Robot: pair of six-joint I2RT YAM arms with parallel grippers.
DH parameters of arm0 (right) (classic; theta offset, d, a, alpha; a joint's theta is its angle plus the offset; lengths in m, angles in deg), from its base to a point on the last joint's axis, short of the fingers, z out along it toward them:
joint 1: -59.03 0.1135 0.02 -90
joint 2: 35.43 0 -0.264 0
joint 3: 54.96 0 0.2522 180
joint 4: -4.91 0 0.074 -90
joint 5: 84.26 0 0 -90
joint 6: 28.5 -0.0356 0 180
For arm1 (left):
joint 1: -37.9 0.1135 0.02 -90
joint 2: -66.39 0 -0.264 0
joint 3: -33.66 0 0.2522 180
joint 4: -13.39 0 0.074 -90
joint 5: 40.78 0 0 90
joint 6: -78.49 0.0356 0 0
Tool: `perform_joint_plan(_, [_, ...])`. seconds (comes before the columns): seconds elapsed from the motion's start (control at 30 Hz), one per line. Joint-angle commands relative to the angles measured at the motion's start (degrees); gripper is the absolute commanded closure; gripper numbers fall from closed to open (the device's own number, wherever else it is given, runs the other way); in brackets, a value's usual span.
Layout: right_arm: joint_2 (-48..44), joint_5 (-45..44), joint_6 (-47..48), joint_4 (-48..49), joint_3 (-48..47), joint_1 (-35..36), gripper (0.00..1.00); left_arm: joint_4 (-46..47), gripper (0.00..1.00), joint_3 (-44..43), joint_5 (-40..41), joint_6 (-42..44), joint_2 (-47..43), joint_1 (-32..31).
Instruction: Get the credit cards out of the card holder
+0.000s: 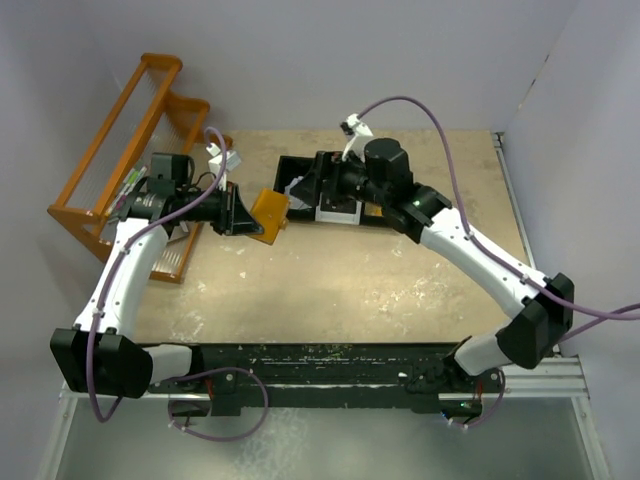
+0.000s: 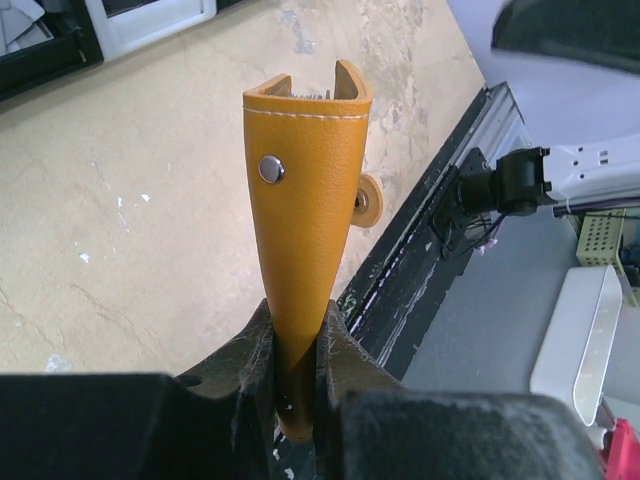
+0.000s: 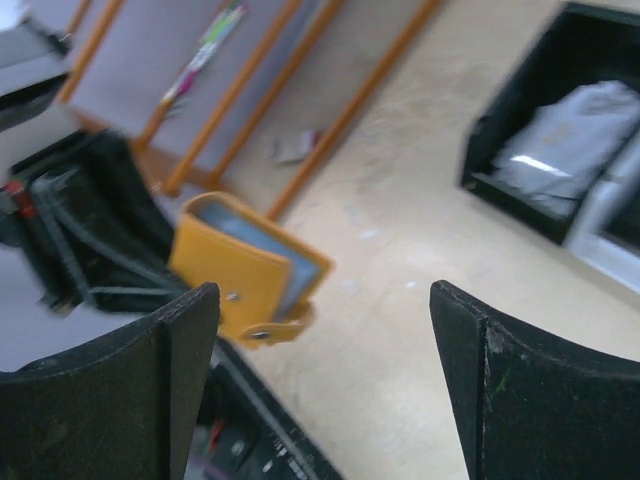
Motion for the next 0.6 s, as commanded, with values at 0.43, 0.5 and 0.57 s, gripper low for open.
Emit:
perform_joint_plan(0.43, [7.18, 31.68, -3.63, 11.4, -2.05, 0.7, 0.23, -4.78, 1.0, -6.71, -12.86, 8.87, -2.82, 0.18])
perform_joint_plan(0.5, [6.88, 35.4, -5.16, 12.97, -0.61, 0.7, 0.28, -5.15, 1.0, -7.22, -13.66, 8.88, -2.91, 0.16])
perform_joint_plan(0.57, [6.22, 37.06, -6.82, 15.96, 0.98, 0.7, 0.32, -5.52, 1.0, -7.62, -14.1, 9.12, -2.99, 0.17])
